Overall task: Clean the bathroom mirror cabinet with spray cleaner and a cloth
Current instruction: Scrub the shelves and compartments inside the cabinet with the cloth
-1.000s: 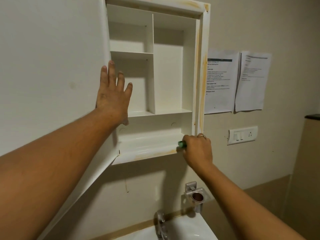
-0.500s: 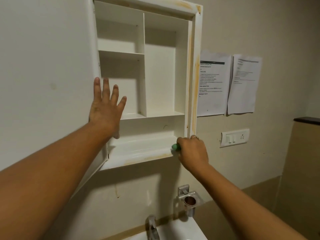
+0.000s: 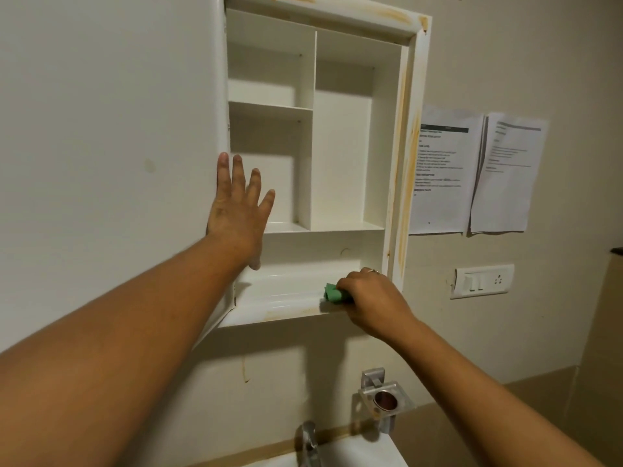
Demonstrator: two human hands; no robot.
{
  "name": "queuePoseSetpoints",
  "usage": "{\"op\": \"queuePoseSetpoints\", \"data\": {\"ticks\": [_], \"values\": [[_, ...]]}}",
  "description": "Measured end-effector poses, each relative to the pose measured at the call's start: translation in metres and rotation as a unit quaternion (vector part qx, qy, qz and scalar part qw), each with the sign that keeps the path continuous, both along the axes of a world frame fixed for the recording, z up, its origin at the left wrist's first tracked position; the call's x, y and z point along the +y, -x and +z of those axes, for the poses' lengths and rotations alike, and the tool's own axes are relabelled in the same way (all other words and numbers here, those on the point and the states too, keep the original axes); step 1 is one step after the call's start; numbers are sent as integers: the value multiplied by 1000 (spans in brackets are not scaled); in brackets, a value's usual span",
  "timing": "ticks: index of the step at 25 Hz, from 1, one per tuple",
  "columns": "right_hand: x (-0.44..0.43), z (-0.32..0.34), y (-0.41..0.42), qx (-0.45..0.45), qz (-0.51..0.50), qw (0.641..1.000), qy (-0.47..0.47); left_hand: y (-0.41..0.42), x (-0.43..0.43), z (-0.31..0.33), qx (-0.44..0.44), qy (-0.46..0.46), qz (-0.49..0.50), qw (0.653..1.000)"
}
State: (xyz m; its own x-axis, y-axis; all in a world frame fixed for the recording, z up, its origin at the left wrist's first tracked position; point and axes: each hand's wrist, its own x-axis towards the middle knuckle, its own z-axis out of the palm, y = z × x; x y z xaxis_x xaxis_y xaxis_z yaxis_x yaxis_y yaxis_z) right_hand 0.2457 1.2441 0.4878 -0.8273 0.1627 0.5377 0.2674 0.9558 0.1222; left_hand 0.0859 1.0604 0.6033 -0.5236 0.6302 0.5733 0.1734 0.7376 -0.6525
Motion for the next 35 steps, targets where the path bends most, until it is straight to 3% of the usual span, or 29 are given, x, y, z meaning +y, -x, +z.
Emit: {"op": "queuePoseSetpoints", "data": {"ticks": [8, 18, 20, 24, 30, 35], "values": [[11, 27, 5, -92, 41, 989, 105, 3, -2, -1, 11, 4, -2, 1000], [-4, 8, 25, 5, -41, 996, -84, 3, 0, -2, 12, 0, 6, 1000], [-25, 0, 39, 48, -74, 995, -48, 4, -1, -2, 13, -1, 2, 1000], [-85, -19, 76, 95, 0, 995, 0, 3, -4, 0, 15, -4, -12, 1000], [-42, -7, 45, 84, -82, 993, -35, -4, -10, 1, 10, -5, -23, 1000], [-139, -14, 92, 85, 21, 996, 25, -11, -15, 4, -9, -16, -39, 999]]}}
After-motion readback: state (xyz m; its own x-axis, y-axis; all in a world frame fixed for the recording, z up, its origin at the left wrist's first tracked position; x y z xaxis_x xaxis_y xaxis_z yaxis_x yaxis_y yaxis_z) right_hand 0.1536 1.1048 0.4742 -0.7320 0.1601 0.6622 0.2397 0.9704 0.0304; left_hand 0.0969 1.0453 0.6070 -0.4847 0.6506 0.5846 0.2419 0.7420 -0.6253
